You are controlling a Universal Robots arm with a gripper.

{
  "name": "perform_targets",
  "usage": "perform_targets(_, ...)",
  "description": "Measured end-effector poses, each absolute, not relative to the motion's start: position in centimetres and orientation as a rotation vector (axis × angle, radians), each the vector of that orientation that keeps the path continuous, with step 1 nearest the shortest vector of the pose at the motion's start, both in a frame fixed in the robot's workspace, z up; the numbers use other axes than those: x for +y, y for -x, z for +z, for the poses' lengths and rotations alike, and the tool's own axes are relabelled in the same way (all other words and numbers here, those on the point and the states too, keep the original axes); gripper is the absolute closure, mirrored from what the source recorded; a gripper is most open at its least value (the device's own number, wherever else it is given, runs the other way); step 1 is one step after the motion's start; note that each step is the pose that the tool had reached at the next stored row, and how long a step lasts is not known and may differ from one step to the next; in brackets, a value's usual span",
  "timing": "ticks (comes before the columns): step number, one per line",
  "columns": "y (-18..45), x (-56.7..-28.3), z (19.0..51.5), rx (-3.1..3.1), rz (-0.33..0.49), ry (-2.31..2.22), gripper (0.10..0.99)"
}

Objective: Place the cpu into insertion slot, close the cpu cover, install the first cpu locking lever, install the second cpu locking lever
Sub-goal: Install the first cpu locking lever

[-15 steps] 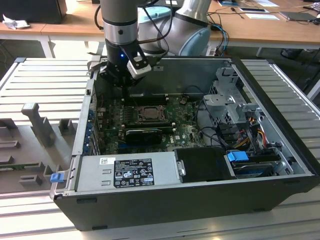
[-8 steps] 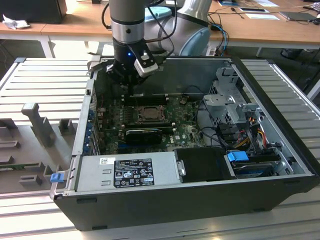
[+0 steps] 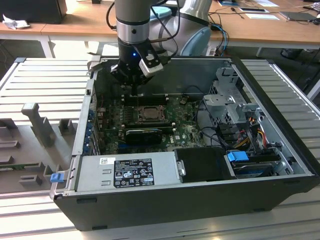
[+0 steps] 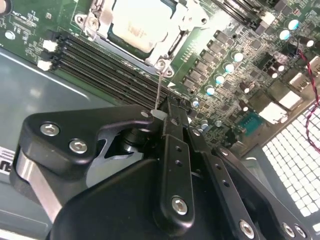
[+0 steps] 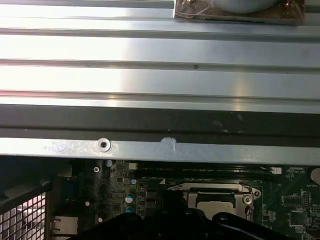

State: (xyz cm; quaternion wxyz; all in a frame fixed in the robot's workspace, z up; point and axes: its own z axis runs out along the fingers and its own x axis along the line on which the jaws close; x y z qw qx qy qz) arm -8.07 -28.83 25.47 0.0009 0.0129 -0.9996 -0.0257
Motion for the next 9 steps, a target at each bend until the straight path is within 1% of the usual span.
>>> perform_targets(6, 7.2, -28.8, 25.4, -3.139, -0.081, -0.04, 0.98)
perform_targets(8, 5.7, -28.8, 25.4, -3.138, -0.082, -0.04, 0.98)
perform_targets(9, 5.5, -28.9, 25.4, -3.138, -0.114, -0.041, 0.98)
